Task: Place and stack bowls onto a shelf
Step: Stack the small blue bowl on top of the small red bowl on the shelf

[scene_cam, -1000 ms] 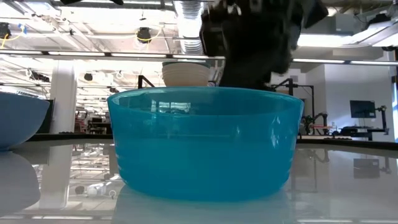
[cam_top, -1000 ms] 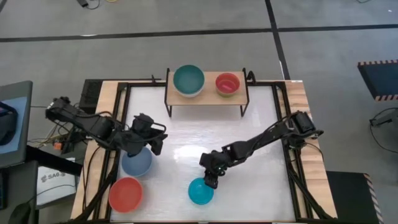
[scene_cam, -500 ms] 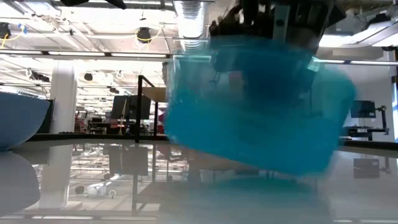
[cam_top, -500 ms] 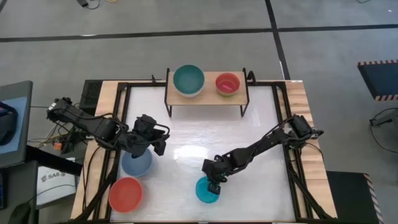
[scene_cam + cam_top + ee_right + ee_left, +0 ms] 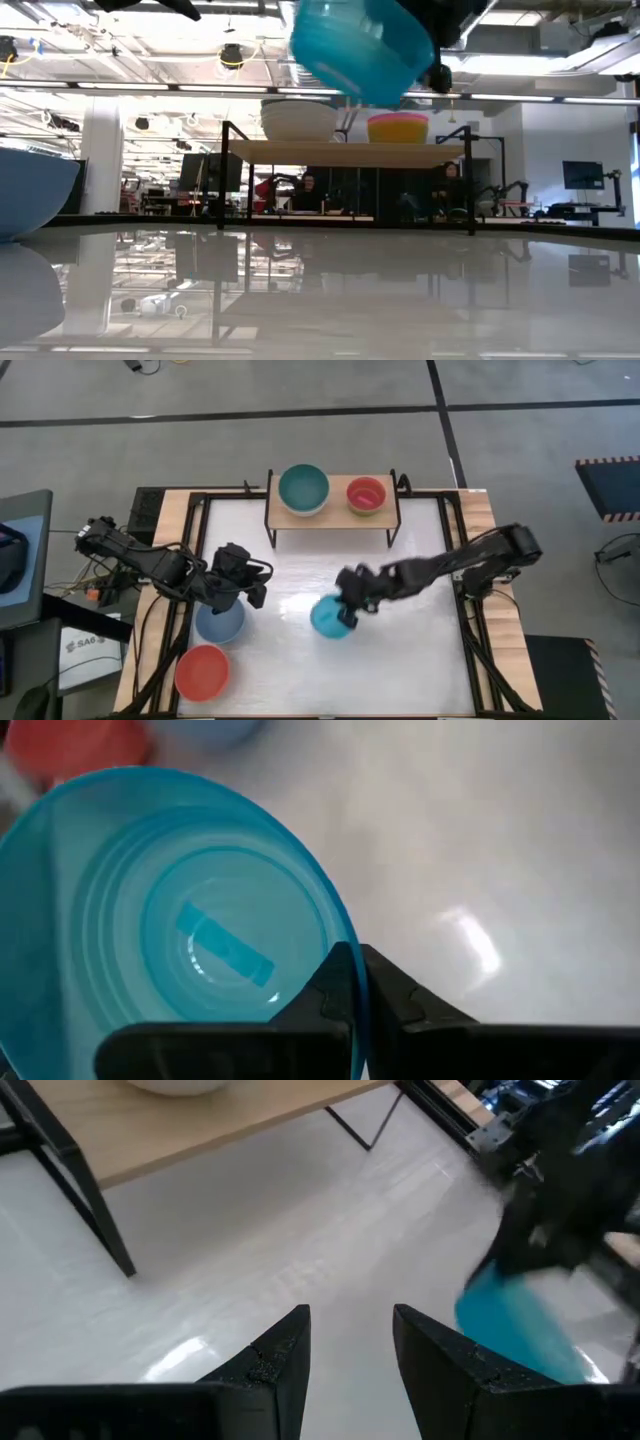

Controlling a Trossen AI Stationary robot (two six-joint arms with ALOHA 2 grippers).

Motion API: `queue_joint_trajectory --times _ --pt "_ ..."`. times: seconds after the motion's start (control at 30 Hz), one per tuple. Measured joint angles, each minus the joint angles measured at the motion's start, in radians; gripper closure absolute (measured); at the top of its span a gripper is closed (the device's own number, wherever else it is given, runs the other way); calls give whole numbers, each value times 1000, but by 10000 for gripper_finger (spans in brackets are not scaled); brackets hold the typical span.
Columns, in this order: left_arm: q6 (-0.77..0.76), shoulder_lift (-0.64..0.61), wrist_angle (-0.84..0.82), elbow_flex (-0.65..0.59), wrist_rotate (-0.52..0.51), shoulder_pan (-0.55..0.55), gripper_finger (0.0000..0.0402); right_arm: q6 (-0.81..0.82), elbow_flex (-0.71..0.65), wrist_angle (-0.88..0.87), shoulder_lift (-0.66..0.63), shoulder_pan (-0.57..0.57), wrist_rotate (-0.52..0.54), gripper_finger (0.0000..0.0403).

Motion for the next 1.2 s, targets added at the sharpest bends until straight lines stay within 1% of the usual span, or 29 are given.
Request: queue_joint_trajectory --times 0.17,0.33,0.47,0.6,0.73,0.87,0.97,1.07,1.2 --pt "0 0 -24 0 -27 0 274 -61 -1 -53 -163 -133 136 361" --pt "0 0 -78 0 -32 5 274 -146 0 -45 -282 -324 290 374" --pt "4 0 -104 0 -32 18 274 -150 0 -33 -320 -506 303 373" --pt "45 0 -107 0 -32 36 274 -125 -1 -71 -312 -672 275 363" --pt "96 0 -110 0 -25 58 274 -83 -1 -116 -276 -806 139 367" --pt "136 0 -120 0 -5 82 274 -70 -1 -113 -246 -862 33 360" --pt "161 0 -125 0 3 107 274 -76 -1 -97 -236 -875 3 334" --pt "196 0 -125 0 6 137 274 -67 -1 -117 -231 -892 -19 298" --pt "254 0 -125 0 55 193 274 -69 -1 -121 -234 -903 -20 245"
